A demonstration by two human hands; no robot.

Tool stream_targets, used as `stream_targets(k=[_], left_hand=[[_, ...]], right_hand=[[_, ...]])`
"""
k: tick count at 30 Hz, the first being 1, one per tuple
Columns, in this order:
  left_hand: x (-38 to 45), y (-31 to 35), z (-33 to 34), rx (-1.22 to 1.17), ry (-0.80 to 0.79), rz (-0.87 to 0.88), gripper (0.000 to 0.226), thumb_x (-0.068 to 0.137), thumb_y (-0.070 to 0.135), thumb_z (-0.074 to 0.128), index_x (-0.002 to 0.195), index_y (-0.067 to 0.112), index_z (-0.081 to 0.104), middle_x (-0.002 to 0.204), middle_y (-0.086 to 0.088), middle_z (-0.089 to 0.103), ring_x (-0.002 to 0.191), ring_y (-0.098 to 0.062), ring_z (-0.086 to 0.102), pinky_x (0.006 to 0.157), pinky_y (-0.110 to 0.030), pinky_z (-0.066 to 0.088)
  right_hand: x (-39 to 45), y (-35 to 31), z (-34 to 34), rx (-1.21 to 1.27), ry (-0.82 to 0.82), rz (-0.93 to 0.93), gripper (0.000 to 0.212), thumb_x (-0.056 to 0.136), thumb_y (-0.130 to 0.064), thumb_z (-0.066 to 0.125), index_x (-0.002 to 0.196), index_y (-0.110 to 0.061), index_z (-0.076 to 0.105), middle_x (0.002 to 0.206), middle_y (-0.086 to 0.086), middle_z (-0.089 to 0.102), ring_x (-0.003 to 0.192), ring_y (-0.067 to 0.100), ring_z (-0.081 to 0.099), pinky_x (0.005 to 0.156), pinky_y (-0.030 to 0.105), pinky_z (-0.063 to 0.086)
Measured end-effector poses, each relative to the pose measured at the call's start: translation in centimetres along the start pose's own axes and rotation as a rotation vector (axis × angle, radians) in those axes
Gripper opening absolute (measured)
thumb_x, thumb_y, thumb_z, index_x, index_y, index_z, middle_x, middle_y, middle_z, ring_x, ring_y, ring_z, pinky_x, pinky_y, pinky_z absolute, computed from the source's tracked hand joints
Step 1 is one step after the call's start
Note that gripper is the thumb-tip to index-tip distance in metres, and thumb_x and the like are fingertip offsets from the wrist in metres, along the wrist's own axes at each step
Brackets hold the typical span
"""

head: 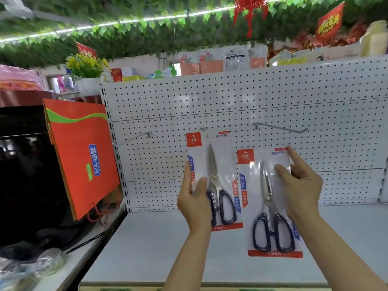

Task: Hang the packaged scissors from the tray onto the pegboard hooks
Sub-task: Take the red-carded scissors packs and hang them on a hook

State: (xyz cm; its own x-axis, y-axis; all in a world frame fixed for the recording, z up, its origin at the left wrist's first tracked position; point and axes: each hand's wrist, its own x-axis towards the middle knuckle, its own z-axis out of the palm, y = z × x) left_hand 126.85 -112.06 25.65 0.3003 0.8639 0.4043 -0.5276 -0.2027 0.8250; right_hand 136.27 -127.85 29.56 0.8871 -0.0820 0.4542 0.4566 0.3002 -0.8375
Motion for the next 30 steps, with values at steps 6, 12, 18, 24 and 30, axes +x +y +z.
stream_targets(k=[6,12,18,24,30], left_hand=[[0.3,-1.1,0.1,0.006,0.033,-0.024,0.054,0.09,0.005,0.067,0.135,0.032,0.057,0.098,0.037,0.067,0.098,0.011,0.065,0.084,-0.012,0.053],[1.7,-2.7,0.4,0.084,0.053,-0.039,0.053,0.089,0.008,0.069,0.133,0.036,0.057,0.092,0.041,0.062,0.084,0.024,0.06,0.07,-0.002,0.046],[3.9,-5.2,1.0,0.36,0.089,0.074,0.055,0.092,0.026,0.067,0.136,0.052,0.048,0.109,0.02,0.068,0.088,-0.004,0.066,0.066,-0.026,0.058],[5.8,-6.5,0.1,0.707,0.055,0.257,0.059,0.091,0.026,0.067,0.144,0.041,0.044,0.091,0.01,0.057,0.069,-0.01,0.054,0.051,-0.017,0.043],[7.5,-0.3,-0.3,0.275,0.065,0.286,0.039,0.098,0.033,0.056,0.137,0.032,0.056,0.115,0.011,0.057,0.098,0.005,0.058,0.08,-0.009,0.048]], right_hand=[[0.0,-0.3,-0.1,0.022,-0.015,-0.005,0.055,0.085,0.001,0.064,0.127,-0.034,0.061,0.064,-0.006,0.023,0.06,0.012,0.023,0.065,-0.001,0.036],[0.0,-0.7,0.3,0.04,-0.033,-0.021,0.054,0.085,0.002,0.065,0.129,-0.029,0.061,0.069,-0.001,0.022,0.064,0.015,0.023,0.068,0.0,0.038],[-0.4,-0.6,1.3,0.05,-0.081,-0.028,0.054,0.085,0.001,0.066,0.129,-0.031,0.061,0.069,-0.001,0.02,0.066,0.02,0.022,0.069,0.001,0.038],[-1.3,-1.1,4.3,0.094,-0.144,-0.032,0.056,0.084,0.003,0.065,0.126,-0.034,0.06,0.063,-0.006,0.022,0.057,0.01,0.023,0.064,0.002,0.037],[-1.4,-0.8,8.6,0.158,-0.191,0.017,0.056,0.085,0.007,0.063,0.128,-0.029,0.059,0.047,-0.017,0.027,0.05,0.004,0.025,0.058,0.004,0.037]])
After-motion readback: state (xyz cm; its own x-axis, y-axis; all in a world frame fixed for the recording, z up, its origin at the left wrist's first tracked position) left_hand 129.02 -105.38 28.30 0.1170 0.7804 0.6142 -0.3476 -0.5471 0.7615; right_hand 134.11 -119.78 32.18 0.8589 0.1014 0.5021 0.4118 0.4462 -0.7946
